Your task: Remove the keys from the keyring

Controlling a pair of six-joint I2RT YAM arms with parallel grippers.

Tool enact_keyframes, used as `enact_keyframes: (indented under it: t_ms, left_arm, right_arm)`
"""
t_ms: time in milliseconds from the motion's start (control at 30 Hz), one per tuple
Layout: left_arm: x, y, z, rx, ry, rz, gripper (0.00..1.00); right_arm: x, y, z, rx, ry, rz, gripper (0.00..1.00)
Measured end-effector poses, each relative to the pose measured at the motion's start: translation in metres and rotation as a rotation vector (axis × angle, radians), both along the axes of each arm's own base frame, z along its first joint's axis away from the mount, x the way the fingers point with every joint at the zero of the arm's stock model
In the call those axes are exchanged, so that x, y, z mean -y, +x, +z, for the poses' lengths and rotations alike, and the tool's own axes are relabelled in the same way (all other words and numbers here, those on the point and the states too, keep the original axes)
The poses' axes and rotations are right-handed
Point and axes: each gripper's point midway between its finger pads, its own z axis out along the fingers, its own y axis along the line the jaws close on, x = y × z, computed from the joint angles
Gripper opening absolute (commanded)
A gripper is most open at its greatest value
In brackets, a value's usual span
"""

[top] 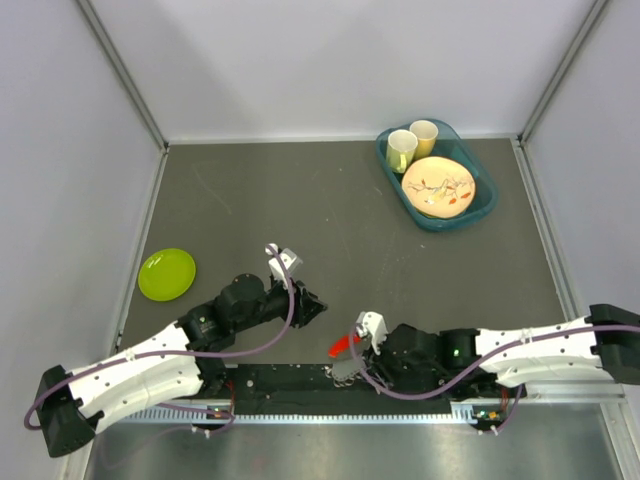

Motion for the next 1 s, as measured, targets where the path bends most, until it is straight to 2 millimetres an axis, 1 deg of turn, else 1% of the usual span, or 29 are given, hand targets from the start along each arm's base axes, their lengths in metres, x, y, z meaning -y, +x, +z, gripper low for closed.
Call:
enact_keyframes:
  t_ms: [100,167,200,233,333,400,433,500,533,600,667,733,833,1000]
  left_arm:
    - [-0.001,0.0,0.001,0.003,-0.004,0.004,0.46]
    - [-0.001,0.0,0.003,0.006,-0.008,0.005,0.46]
    - [-0.001,0.0,0.003,0.007,-0.009,0.006,0.46]
    - [-0.001,0.0,0.004,0.008,-0.01,0.006,0.46]
    - [-0.002,0.001,0.004,0.01,-0.011,0.011,0.46]
    - [-0.002,0.001,0.004,0.008,-0.01,0.013,0.46]
    - [-0.003,0.001,0.003,0.007,-0.008,0.016,0.46]
    - [-0.003,0.001,0.003,0.007,-0.008,0.017,0.46]
    - [-0.003,0.002,0.003,0.007,-0.008,0.018,0.46]
    - [-0.003,0.002,0.003,0.007,-0.007,0.019,0.46]
    - [-0.003,0.002,0.003,0.007,-0.007,0.019,0.46]
    - [-0.003,0.002,0.003,0.007,-0.007,0.019,0.46]
    - [-0.003,0.002,0.002,0.004,-0.004,0.019,0.46]
    - [-0.002,0.002,-0.001,0.0,0.004,0.019,0.46]
  right_arm:
    - [0.001,0.001,-0.008,-0.001,-0.029,-0.002,0.33]
    - [0.0,0.001,-0.009,-0.001,-0.035,-0.002,0.27]
    - [-0.001,0.001,-0.009,0.001,-0.034,-0.002,0.22]
    - [-0.002,0.001,-0.008,0.001,-0.032,-0.002,0.14]
    - [-0.002,0.0,-0.007,0.0,-0.028,0.004,0.04]
    - [-0.003,0.0,-0.004,-0.001,-0.015,0.008,0.05]
    - [-0.005,-0.001,-0.001,-0.002,0.0,0.014,0.1]
    - [-0.008,-0.003,0.008,0.001,0.039,0.022,0.15]
    - [-0.009,-0.003,0.012,0.002,0.058,0.025,0.19]
    - [-0.012,-0.004,0.019,0.003,0.085,0.03,0.22]
    - [-0.013,-0.004,0.02,0.001,0.09,0.03,0.27]
    - [-0.012,-0.004,0.018,-0.003,0.084,0.029,0.29]
    - [-0.01,-0.005,0.01,-0.013,0.054,0.027,0.29]
    - [-0.004,-0.01,-0.01,-0.041,-0.027,0.041,0.27]
